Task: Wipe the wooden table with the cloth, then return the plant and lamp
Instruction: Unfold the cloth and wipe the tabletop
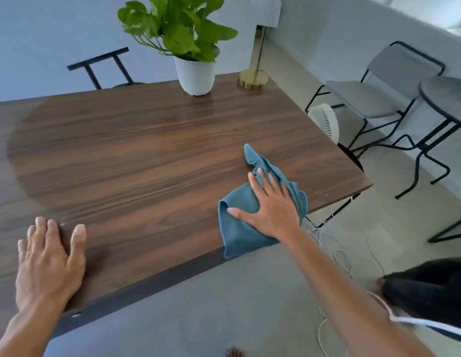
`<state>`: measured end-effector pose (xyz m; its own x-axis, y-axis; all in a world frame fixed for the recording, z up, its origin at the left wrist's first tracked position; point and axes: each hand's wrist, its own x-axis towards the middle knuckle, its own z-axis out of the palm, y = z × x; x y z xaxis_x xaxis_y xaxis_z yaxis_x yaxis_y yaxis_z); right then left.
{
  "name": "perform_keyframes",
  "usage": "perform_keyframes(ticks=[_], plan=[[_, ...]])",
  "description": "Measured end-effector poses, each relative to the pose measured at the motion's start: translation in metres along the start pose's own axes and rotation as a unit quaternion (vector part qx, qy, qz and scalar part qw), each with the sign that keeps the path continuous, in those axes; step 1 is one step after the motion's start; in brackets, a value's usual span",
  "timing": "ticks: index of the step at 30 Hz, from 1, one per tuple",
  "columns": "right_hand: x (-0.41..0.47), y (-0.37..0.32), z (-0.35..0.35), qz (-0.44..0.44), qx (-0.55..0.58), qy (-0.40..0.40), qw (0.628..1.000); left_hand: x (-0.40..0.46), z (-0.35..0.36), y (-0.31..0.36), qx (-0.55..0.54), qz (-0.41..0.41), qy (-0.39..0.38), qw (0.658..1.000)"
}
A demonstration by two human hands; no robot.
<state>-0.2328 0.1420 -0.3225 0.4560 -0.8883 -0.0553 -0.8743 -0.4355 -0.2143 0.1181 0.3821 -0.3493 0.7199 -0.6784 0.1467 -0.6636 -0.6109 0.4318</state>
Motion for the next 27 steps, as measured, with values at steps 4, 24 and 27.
perform_keyframes(ticks=[4,24,27], plan=[[0.014,0.085,-0.022,0.106,-0.014,-0.004,0.994,-0.006,-0.002,0.074,-0.035,0.078,-0.035,0.996],[0.035,0.136,-0.036,0.108,-0.031,0.0,0.994,-0.01,0.082,0.215,0.039,0.188,-0.127,0.973],[0.068,0.133,-0.04,0.15,-0.026,-0.01,0.988,-0.011,0.081,0.215,0.031,0.189,-0.127,0.973]])
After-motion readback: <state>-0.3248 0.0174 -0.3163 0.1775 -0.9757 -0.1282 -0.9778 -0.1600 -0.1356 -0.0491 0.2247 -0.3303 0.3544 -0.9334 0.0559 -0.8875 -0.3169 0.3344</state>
